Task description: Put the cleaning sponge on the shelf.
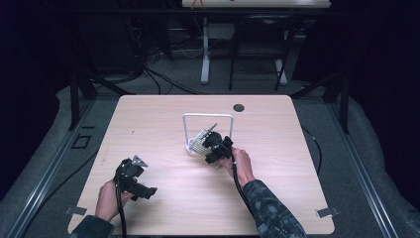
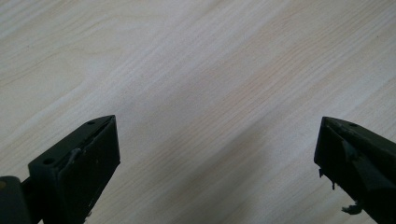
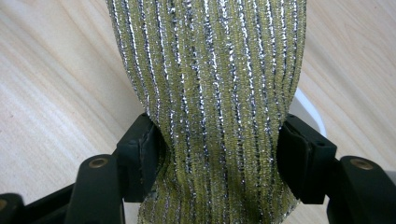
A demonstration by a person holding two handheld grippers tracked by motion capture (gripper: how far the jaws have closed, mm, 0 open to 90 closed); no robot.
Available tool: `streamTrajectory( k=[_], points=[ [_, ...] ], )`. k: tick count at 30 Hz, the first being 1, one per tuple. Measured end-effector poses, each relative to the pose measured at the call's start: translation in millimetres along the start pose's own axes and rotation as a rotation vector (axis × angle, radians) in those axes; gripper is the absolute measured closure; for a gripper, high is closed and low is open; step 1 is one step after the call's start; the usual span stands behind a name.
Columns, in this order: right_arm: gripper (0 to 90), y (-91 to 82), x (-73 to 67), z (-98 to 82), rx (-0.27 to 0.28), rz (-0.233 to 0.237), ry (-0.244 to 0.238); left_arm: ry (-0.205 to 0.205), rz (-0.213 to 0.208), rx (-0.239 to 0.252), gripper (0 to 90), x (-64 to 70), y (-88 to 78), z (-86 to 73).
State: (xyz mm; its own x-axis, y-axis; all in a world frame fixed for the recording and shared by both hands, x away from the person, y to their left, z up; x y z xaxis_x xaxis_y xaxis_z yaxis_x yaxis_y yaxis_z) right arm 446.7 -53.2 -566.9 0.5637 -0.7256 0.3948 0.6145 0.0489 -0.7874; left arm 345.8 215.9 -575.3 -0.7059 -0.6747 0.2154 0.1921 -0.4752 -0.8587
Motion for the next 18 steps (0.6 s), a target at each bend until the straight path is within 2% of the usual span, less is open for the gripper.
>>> streamTrajectory(
  k=[5, 14, 18],
  points=[
    [34.8, 5.3, -0.8, 4.0, -0.002, -0.038, -0.012, -0.010, 0.003, 0.007, 0.3, -1.4, -1.2, -0.4],
    [32.4, 11.2, -2.0, 10.8, -0.001, -0.063, -0.024, -0.009, -0.002, 0.006, 0.3, -1.8, -1.3, -0.7],
    [30.3, 13.3, -2.8, 12.7, 0.001, -0.068, -0.015, -0.011, -0.002, 0.006, 0.3, -1.4, -1.0, -0.9]
  ],
)
Point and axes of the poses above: each handheld gripper's, and its own axes: y roughly forward along the jaws, z roughly out of its top, x roughly to its right, the point moved 4 cm from there along y, roughly forward along the jaws, and after that the axes turned 14 degrees about -z, right-handed, at the moved point
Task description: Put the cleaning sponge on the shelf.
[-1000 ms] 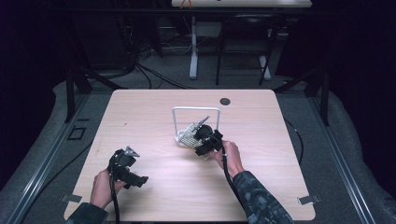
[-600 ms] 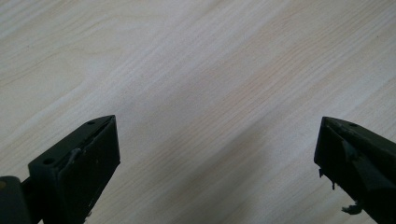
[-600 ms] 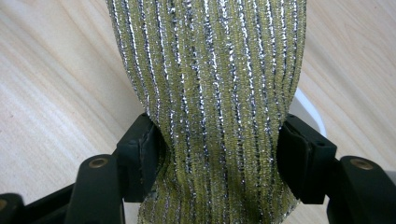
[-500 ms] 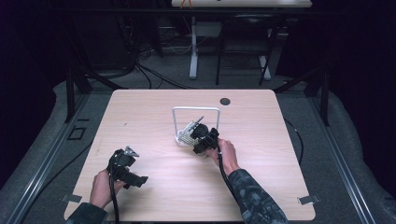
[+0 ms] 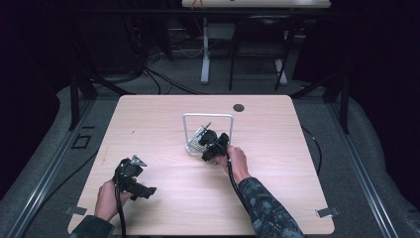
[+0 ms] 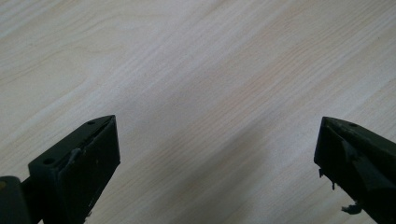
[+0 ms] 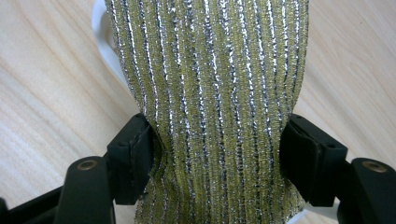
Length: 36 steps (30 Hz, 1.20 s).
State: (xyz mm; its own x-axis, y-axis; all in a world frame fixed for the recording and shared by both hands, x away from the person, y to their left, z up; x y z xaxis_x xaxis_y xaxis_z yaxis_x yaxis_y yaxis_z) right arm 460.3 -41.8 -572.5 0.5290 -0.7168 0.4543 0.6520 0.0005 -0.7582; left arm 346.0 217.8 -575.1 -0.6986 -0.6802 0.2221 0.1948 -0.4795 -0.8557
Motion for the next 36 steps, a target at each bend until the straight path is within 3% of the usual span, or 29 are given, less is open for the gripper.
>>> streamTrajectory(
  k=[13, 23, 30, 36],
  points=[
    [18.1, 2.1, -1.0, 0.2, 0.010, -0.001, -0.002, 0.011, -0.013, -0.007, 0.3, 1.0, 0.7, 0.3],
    [14.3, -8.2, -1.0, 3.8, 0.067, -0.003, -0.002, 0.015, -0.011, -0.009, 0.3, 2.1, 1.2, 0.7],
    [14.8, -20.0, -1.2, 4.7, 0.107, 0.016, -0.002, 0.015, -0.017, -0.012, 0.3, 1.8, 2.6, 2.7],
    [15.6, -32.4, -2.4, 2.0, 0.118, 0.078, 0.009, 0.015, -0.015, -0.019, 0.3, 1.0, 3.4, 2.6]
  ],
)
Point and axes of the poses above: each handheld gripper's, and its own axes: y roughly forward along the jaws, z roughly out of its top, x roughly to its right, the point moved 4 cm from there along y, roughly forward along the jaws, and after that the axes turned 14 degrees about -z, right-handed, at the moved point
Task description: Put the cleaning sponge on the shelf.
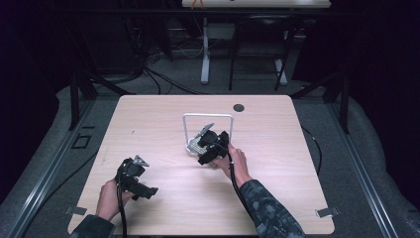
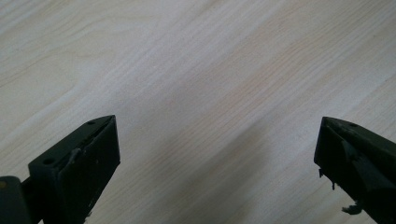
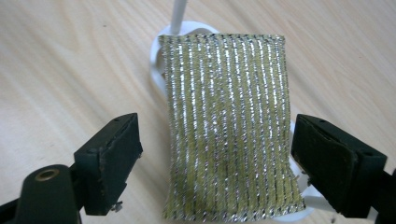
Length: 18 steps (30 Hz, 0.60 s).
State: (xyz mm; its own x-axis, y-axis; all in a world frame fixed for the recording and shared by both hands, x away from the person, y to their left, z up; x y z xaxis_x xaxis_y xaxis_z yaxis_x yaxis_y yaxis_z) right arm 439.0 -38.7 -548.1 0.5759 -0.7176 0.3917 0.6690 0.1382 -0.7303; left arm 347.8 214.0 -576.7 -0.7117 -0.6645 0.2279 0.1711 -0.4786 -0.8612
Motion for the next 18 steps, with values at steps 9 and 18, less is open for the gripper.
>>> streamTrajectory(
  k=[9, 18],
  points=[
    [14.0, -31.4, 4.3, -12.6, 0.039, 0.086, -0.004, 0.001, 0.000, -0.004, 0.3, 0.9, 0.5, -0.9],
    [10.1, -57.2, 12.5, -26.0, 0.049, 0.105, 0.007, 0.008, 0.002, -0.003, 0.3, 2.8, 0.2, -1.5]
  ],
)
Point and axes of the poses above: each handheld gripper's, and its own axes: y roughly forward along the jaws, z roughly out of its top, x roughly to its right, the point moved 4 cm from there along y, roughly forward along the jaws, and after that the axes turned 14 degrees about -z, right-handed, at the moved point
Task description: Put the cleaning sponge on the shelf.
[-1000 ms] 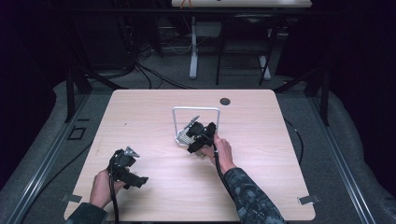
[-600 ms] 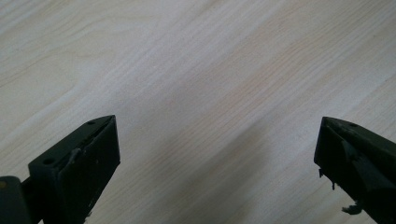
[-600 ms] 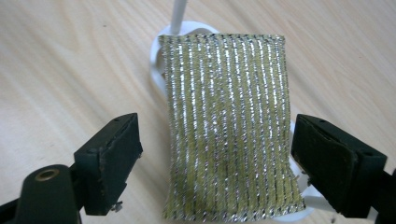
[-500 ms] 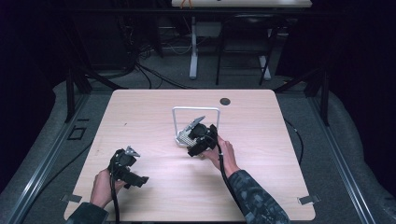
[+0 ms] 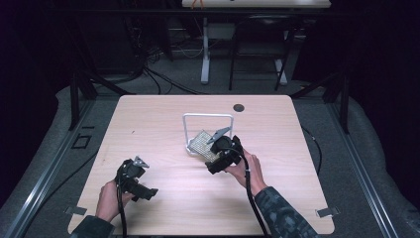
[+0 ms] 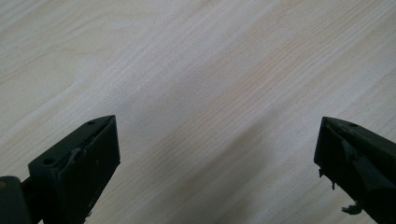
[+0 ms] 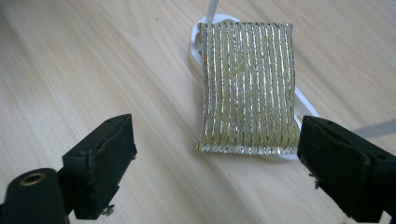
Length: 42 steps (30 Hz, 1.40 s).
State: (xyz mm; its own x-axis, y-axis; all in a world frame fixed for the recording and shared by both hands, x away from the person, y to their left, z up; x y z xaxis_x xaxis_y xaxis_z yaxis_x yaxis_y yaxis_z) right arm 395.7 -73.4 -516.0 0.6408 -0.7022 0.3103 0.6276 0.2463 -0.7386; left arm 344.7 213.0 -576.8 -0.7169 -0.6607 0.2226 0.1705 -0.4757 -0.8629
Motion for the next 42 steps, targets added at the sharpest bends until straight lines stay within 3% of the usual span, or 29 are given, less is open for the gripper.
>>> streamTrajectory(
  k=[6, 20, 27, 42],
  points=[
    [8.5, -12.7, 8.0, -12.7, -0.007, 0.012, 0.026, 0.010, 0.002, 0.000, 0.3, 1.1, 0.2, 0.6],
    [5.5, -38.9, 26.8, -53.2, -0.051, -0.019, 0.074, 0.012, -0.003, -0.002, 0.3, 2.0, 1.4, 1.7],
    [5.4, -52.4, 39.9, -86.5, -0.082, -0.043, 0.141, 0.015, -0.008, -0.007, 0.3, 2.8, 2.7, 2.4],
    [6.5, -62.0, 51.5, -142.2, -0.147, -0.087, 0.226, 0.029, -0.009, -0.018, 0.3, 3.6, 5.0, 5.0]
  ],
)
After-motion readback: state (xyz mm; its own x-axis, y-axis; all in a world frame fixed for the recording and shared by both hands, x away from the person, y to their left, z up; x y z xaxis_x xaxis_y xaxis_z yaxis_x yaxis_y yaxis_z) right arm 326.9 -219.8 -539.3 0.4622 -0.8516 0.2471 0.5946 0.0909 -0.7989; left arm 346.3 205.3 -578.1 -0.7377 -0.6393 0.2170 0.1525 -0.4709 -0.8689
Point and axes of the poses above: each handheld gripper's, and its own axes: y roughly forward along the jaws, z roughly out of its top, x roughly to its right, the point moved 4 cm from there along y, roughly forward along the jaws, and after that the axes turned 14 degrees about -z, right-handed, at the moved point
